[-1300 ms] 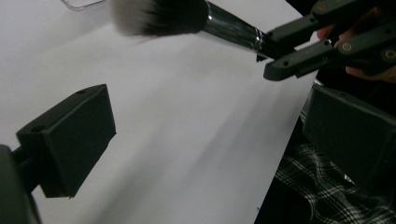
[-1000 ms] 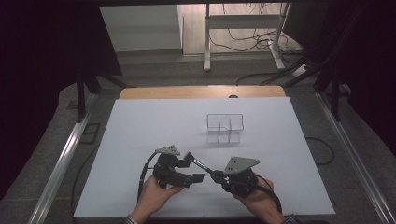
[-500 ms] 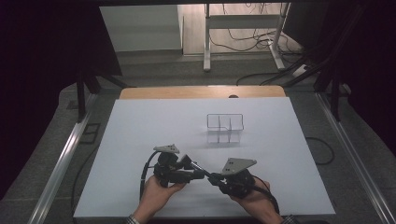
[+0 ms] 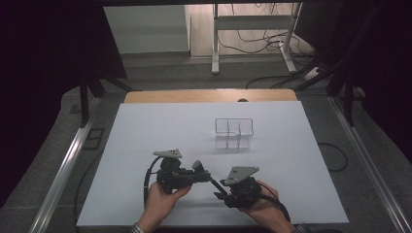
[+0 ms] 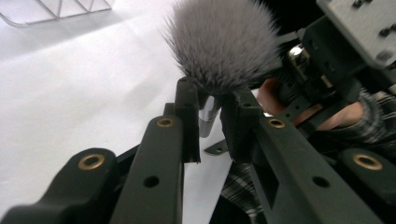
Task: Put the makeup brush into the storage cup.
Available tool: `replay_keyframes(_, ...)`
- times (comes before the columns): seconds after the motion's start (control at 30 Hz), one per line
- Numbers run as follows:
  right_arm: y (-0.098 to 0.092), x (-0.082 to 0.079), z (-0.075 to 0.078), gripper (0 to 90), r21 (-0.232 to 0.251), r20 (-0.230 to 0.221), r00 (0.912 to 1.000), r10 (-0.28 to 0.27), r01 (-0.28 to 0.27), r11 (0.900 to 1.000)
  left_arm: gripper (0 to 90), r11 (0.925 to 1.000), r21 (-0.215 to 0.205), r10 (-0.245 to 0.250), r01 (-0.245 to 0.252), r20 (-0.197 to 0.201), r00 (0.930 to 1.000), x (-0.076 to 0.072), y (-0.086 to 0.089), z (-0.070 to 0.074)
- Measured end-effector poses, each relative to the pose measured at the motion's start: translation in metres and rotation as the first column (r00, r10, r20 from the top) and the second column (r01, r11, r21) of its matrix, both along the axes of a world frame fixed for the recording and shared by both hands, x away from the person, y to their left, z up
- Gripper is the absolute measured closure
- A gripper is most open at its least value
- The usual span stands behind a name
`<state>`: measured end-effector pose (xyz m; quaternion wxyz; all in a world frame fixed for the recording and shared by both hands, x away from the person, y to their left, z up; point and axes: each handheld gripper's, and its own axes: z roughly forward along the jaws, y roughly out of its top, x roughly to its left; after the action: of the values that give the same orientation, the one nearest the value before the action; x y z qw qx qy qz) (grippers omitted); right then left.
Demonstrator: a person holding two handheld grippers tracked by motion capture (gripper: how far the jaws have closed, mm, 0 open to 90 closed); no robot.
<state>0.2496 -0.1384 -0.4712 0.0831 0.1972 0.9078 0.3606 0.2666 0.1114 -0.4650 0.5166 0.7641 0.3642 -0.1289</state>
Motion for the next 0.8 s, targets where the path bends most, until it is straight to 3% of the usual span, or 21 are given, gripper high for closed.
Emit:
replay_keyframes(0.13,0.000,0.002,0.002,28.6,0.012,0.015,0.9999,-0.007,0.007,1.000,77.5,0.9985,0.054,0.007,-0.009,0.036,0.9993,-0.003,-0.002,0.003)
replay_keyframes(0.23,0.002,0.004,-0.002,8.9,0.026,-0.016,0.9998,-0.016,0.016,1.000,77.5,0.9964,0.084,0.007,-0.012,0.055,0.9985,-0.004,-0.005,0.005)
replay_keyframes(0.3,0.004,0.005,-0.005,1.3,0.023,-0.033,0.9989,-0.033,0.034,0.999,77.5,0.9941,0.108,0.004,-0.011,0.064,0.9980,-0.006,-0.007,0.006)
replay_keyframes(0.47,0.012,0.002,-0.008,0.0,-0.012,-0.022,0.9986,-0.048,0.048,0.999,77.5,0.9896,0.144,-0.005,-0.007,0.085,0.9964,-0.008,-0.013,0.008)
replay_keyframes(0.53,0.015,0.000,-0.006,6.2,-0.011,-0.007,0.9990,-0.044,0.044,0.999,77.5,0.9867,0.162,-0.008,-0.008,0.096,0.9953,-0.009,-0.015,0.008)
replay_keyframes(0.6,0.016,0.000,-0.003,18.2,-0.014,0.016,0.9990,-0.043,0.043,0.999,77.5,0.9838,0.179,-0.011,-0.008,0.107,0.9942,-0.010,-0.017,0.009)
replay_keyframes(0.73,0.017,0.003,0.000,41.7,-0.002,0.004,0.9992,-0.039,0.039,0.999,77.4,0.9759,0.218,-0.018,-0.010,0.122,0.9924,-0.011,-0.020,0.009)
replay_keyframes(0.8,0.017,0.004,0.000,54.9,-0.004,0.006,0.9994,-0.033,0.033,0.999,77.4,0.9759,0.218,-0.017,-0.009,0.117,0.9930,-0.010,-0.021,0.008)
